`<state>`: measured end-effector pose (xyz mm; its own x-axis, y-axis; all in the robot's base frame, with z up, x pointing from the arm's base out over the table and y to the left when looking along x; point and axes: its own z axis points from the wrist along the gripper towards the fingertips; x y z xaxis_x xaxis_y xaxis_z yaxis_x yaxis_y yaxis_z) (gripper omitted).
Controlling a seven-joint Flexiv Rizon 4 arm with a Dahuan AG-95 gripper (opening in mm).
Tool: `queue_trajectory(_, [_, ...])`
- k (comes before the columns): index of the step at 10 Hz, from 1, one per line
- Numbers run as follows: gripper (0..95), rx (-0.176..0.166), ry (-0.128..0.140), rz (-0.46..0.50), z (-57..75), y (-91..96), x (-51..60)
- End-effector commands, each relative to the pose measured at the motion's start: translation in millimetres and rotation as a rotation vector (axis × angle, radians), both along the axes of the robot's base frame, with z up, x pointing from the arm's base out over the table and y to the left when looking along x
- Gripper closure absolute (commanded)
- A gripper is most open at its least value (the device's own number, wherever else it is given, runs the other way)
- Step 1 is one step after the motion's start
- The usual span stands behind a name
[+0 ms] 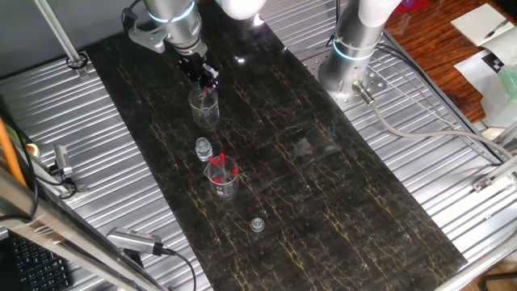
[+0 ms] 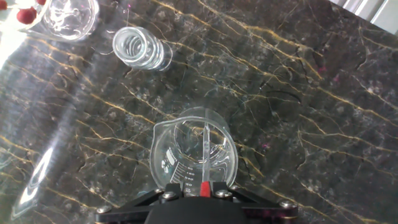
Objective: Transfer liquid using a dropper
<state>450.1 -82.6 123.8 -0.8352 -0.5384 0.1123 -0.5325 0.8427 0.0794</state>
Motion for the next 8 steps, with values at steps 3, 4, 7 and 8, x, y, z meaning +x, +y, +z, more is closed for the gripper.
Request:
queue_trajectory(3, [76.0,0.003,0.008,0.005,2.2,-2.2,8.8])
queue_trajectory(4, [76.0,0.002,0.008,0.006,2.1,-2.1,8.9])
queue_trajectory(7, [76.0,0.004,0.009,0.003,2.1,-1.6,6.1])
queue_trajectory(8, [76.0,0.003,0.010,-0.005,4.3,-1.4,4.2])
